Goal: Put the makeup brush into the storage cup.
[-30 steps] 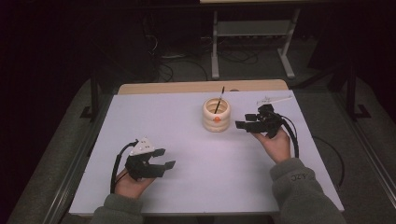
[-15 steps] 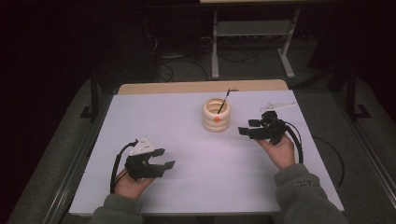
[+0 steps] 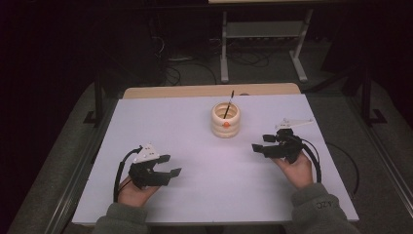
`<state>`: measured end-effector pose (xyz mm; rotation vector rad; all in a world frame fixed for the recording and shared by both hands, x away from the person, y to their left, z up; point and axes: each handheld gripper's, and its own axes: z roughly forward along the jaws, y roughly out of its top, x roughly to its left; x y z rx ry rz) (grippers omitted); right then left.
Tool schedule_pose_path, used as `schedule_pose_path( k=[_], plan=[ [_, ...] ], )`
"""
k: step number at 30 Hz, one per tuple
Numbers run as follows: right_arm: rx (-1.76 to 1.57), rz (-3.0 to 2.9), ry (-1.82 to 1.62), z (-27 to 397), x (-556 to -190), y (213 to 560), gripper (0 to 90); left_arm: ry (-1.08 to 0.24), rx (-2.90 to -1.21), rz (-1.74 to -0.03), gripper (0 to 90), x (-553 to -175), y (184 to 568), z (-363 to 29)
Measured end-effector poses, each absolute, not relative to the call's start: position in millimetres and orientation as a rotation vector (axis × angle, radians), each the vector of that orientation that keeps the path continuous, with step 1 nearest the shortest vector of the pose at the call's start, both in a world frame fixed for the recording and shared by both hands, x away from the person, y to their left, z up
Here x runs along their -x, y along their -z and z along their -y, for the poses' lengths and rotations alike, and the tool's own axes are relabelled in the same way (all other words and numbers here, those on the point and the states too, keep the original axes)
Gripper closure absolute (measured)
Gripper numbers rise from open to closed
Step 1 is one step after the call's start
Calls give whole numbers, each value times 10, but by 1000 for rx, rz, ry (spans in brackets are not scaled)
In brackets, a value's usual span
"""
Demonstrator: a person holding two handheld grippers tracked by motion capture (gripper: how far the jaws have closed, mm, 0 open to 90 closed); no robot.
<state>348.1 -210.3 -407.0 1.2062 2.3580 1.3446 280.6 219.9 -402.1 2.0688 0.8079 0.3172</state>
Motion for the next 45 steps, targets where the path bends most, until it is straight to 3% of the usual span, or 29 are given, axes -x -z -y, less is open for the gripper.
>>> schedule_pose_path(
  k=[18, 45],
  plan=[
    [-1134, -2383, -1288, 2100, -3141, 4176, 265, -317, -2051, -748, 255, -2757, 4002, -2363],
    [-1112, -2373, -1269, 2189, -2841, 4229, 227, -344, -2058, -769, 256, -2667, 4053, -2339]
  ],
)
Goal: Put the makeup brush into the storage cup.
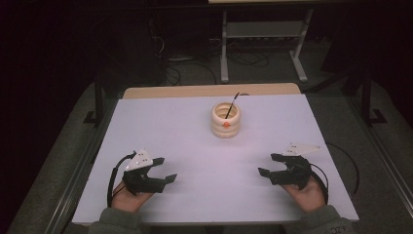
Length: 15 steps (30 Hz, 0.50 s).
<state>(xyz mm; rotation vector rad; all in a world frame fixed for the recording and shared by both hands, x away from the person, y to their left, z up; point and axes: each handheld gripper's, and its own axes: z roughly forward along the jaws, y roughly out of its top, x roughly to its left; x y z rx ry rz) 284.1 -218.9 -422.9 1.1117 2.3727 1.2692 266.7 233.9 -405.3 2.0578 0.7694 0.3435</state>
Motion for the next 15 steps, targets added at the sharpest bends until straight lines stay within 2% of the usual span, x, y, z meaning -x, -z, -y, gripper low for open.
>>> schedule_pose_path(
  k=[15],
  plan=[
    [-1122, -2351, -1259, 2236, -2782, 4227, 201, -336, -2062, -768, 250, -2663, 4068, -2342]
  ],
)
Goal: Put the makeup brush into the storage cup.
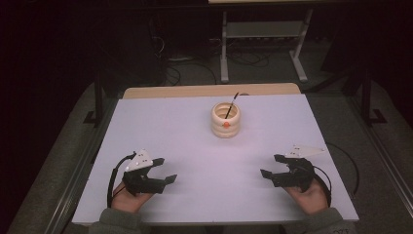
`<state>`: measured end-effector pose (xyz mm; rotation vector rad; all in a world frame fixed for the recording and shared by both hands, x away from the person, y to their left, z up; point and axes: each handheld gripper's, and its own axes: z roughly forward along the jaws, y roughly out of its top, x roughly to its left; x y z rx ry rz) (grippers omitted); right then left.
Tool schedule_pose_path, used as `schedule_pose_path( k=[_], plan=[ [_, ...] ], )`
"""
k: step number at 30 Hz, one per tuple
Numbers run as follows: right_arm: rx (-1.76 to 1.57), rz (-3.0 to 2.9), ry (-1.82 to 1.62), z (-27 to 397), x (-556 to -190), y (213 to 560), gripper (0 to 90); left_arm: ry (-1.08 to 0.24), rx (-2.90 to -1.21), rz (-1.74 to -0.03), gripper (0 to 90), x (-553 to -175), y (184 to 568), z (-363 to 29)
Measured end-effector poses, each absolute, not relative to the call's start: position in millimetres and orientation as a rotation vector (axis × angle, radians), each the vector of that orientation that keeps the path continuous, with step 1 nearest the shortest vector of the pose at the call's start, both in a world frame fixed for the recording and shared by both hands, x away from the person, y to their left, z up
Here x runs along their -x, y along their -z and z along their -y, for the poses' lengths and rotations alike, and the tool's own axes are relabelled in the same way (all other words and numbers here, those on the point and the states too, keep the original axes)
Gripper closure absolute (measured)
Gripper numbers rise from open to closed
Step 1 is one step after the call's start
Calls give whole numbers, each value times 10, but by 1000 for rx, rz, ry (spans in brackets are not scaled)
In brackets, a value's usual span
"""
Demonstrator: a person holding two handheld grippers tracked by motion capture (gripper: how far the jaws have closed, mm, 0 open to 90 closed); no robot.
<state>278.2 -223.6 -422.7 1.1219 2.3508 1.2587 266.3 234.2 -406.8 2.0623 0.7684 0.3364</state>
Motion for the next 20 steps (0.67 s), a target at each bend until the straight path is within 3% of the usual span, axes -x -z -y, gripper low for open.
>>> schedule_pose_path(
  k=[20],
  plan=[
    [-1133, -2337, -1217, 2268, -2841, 4247, 177, -317, -2075, -763, 246, -2706, 4112, -2309]
  ],
)
